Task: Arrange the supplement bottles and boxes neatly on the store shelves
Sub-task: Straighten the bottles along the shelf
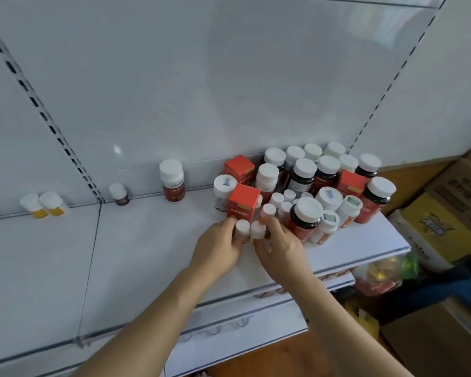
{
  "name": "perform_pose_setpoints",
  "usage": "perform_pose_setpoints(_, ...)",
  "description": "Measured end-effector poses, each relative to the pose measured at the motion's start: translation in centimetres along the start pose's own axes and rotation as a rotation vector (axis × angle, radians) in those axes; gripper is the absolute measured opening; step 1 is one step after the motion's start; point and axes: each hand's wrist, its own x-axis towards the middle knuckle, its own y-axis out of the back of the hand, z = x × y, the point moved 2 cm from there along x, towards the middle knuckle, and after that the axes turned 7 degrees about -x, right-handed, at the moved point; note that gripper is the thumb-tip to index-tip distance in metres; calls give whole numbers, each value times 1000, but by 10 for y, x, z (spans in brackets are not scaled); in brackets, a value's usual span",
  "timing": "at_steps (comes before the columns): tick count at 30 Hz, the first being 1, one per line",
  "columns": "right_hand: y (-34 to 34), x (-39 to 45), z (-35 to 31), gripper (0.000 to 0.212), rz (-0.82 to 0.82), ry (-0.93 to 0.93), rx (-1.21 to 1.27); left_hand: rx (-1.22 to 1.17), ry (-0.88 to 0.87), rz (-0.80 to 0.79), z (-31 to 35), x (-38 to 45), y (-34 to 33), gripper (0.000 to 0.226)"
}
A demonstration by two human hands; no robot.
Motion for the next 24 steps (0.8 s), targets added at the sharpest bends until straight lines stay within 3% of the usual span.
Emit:
perform_pose_setpoints(5, 20, -5, -2, 38, -35, -126, 400, -479, 156, -71, 11, -16, 20, 30)
perform_pose_setpoints(9, 34, -7, -11, 44, -105, -175, 590, -715, 164, 29, 30, -34, 31, 31)
perform_pose_setpoints(18, 40, -18, -40, 41, -209, -136, 673, -681, 179, 223, 33, -82, 46, 32)
perform_pose_setpoints(24, 25, -16, -96, 38, -278, -59, 689, -603, 214, 345, 10, -121, 89, 39)
